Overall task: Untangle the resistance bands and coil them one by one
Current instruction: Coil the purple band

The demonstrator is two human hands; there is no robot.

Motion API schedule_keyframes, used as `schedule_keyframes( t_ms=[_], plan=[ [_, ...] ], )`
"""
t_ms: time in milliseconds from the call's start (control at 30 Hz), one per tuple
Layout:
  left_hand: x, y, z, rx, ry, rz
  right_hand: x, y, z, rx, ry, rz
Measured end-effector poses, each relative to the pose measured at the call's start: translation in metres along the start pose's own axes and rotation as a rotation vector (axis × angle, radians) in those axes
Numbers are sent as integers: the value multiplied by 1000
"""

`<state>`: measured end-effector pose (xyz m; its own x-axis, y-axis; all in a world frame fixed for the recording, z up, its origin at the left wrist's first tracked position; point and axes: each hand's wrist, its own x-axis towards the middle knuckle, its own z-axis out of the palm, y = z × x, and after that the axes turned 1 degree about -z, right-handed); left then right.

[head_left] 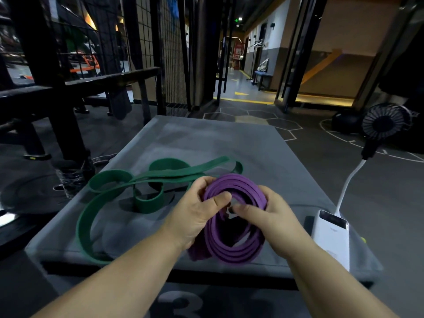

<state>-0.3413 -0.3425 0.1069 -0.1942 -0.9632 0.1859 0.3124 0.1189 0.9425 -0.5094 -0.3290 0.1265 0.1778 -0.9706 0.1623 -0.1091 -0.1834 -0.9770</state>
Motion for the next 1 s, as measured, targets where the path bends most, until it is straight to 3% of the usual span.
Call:
schedule_keyframes(
  t_ms=[100,233,300,400,500,600,833,1000],
  plan=[
    [-1,-7,0,213,-20,55,3,-2,-1,335,-34,-36],
    [-1,-12,-1,650,76,83,9,2,-10,332,51,-11],
    [-4,-11,-3,723,145,-60,12,4,-15,290,115,-15],
    [-3,-12,-2,651,139,-340,15,4,-23,333,121,-56],
    [-8,-5,8,342,18,-424,17,7,-28,320,114,-50],
    [-7,-10,7,188,-82,-476,16,10,-23,322,100,-58],
    [-6,-15,3,-103,-228,-460,12,10,-18,432,13,-46],
    [-7,-18,6,-99,-154,-417,13,10,-14,472,20,-37]
  ],
)
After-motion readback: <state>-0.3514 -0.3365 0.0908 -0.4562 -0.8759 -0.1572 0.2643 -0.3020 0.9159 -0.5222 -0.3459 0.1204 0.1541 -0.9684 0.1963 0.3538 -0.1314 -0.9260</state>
